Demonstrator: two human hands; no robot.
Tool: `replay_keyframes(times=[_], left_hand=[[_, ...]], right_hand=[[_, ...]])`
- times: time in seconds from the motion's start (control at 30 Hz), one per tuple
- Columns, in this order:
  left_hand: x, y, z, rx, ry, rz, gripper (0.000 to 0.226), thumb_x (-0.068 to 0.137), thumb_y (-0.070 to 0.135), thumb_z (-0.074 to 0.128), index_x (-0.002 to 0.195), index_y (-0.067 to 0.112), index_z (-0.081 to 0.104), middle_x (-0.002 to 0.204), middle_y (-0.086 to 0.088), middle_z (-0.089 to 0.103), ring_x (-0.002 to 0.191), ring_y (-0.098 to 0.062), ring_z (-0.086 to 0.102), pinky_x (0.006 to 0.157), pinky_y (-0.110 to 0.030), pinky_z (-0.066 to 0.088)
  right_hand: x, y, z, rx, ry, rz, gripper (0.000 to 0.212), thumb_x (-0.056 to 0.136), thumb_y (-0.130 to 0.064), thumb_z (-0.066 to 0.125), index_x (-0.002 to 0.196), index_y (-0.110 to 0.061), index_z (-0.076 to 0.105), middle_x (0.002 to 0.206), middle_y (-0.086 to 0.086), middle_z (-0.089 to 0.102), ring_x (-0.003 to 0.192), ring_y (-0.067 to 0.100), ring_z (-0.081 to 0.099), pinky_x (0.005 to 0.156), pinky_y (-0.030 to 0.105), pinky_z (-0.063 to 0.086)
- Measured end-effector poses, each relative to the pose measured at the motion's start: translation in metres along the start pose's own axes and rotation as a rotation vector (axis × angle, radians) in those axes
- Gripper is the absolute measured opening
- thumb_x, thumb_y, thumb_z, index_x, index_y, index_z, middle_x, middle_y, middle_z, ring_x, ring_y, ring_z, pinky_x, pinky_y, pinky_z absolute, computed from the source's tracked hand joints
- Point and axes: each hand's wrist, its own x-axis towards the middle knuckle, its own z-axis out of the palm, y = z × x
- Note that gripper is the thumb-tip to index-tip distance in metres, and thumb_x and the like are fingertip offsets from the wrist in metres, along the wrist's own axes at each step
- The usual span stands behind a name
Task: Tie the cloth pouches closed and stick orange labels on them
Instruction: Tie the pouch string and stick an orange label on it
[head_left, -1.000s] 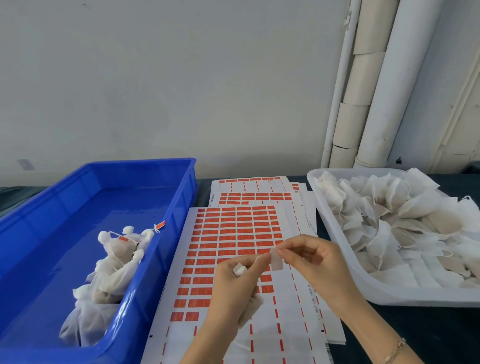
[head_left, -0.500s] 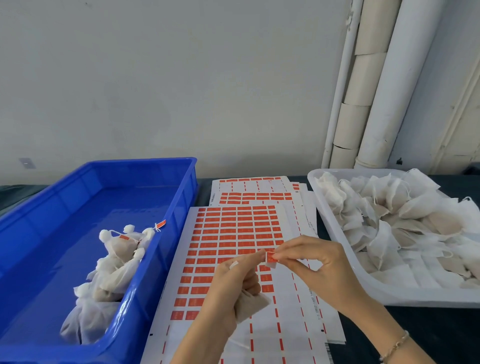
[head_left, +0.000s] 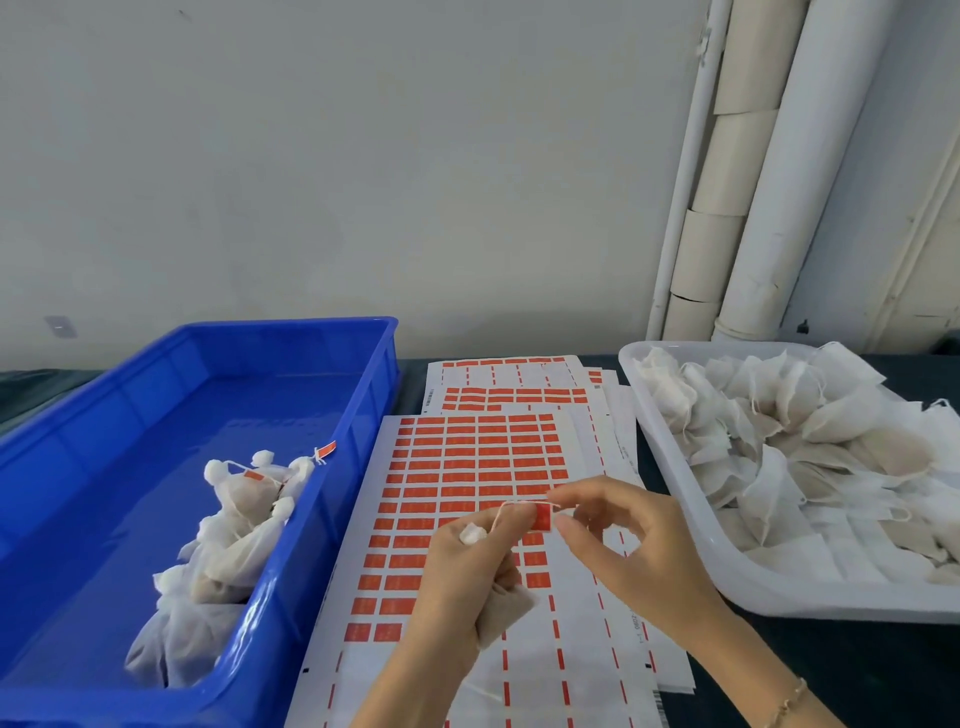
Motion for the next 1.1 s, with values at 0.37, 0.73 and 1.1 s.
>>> replay_keyframes(times=[0.37, 0.73, 1.1], left_hand=[[-0.007, 0.004, -0.029, 0.06, 0.059, 0.0, 0.006, 0.089, 0.019, 0.065, 0.094, 0.022, 0.064, 0.094, -0.004, 0.067, 0.086, -0.018, 0.063, 0.081, -0.032, 0.055], [-0.066, 0.048, -0.147, 0.285, 0.22, 0.558, 0.017, 0.085, 0.012, 0.065, 0.102, 0.013, 0.066, 0.091, -0.004, 0.074, 0.085, -0.017, 0.072, 0.067, -0.019, 0.055], [-0.016, 0.076, -0.204, 0.505, 0.555, 0.495, 0.006, 0.083, 0.017, 0.073, 0.088, 0.017, 0.071, 0.09, 0.002, 0.073, 0.092, -0.011, 0.068, 0.086, -0.033, 0.054]], right_hand=[[0.01, 0.002, 0.036, 0.056, 0.047, 0.256, 0.01, 0.081, -0.035, 0.067, 0.087, -0.028, 0.064, 0.082, -0.016, 0.069, 0.078, 0.007, 0.068, 0.072, 0.025, 0.059], [0.04, -0.065, 0.138, 0.282, -0.395, 0.025, 0.022, 0.079, -0.048, 0.061, 0.099, -0.038, 0.062, 0.091, -0.025, 0.067, 0.087, 0.003, 0.066, 0.071, 0.015, 0.054], [0.091, -0.074, 0.23, 0.024, -0.471, -0.025, 0.032, 0.093, -0.042, 0.057, 0.095, -0.015, 0.073, 0.078, -0.004, 0.069, 0.071, 0.008, 0.062, 0.061, 0.012, 0.045]])
